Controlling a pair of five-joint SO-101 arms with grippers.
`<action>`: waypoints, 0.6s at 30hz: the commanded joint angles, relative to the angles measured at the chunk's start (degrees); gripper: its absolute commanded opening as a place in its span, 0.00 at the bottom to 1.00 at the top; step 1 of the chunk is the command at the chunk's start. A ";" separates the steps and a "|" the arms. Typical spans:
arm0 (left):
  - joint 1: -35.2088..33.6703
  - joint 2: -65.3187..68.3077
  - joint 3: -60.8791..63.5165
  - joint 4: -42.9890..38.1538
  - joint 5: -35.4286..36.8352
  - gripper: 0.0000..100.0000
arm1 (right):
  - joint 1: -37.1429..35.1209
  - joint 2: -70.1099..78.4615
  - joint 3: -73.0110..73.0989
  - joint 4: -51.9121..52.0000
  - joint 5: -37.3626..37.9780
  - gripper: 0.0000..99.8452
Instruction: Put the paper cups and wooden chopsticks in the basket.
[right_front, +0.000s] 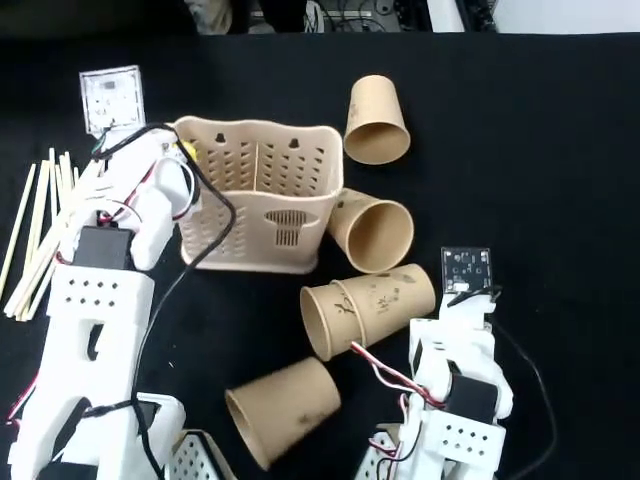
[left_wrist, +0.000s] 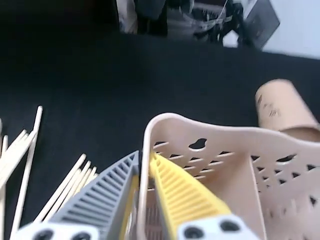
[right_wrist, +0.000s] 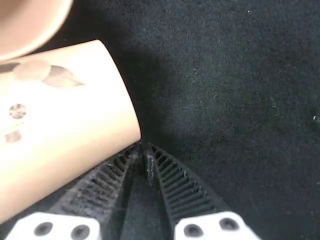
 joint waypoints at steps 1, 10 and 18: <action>0.40 -0.35 -1.27 -4.40 2.90 0.03 | 0.35 0.22 -0.04 0.26 0.00 0.01; -0.13 -0.97 8.57 -3.87 0.70 0.13 | 0.35 0.22 -0.04 0.26 0.00 0.01; 0.04 -0.97 -1.10 9.58 3.78 0.28 | 0.35 0.22 -0.04 0.26 0.00 0.01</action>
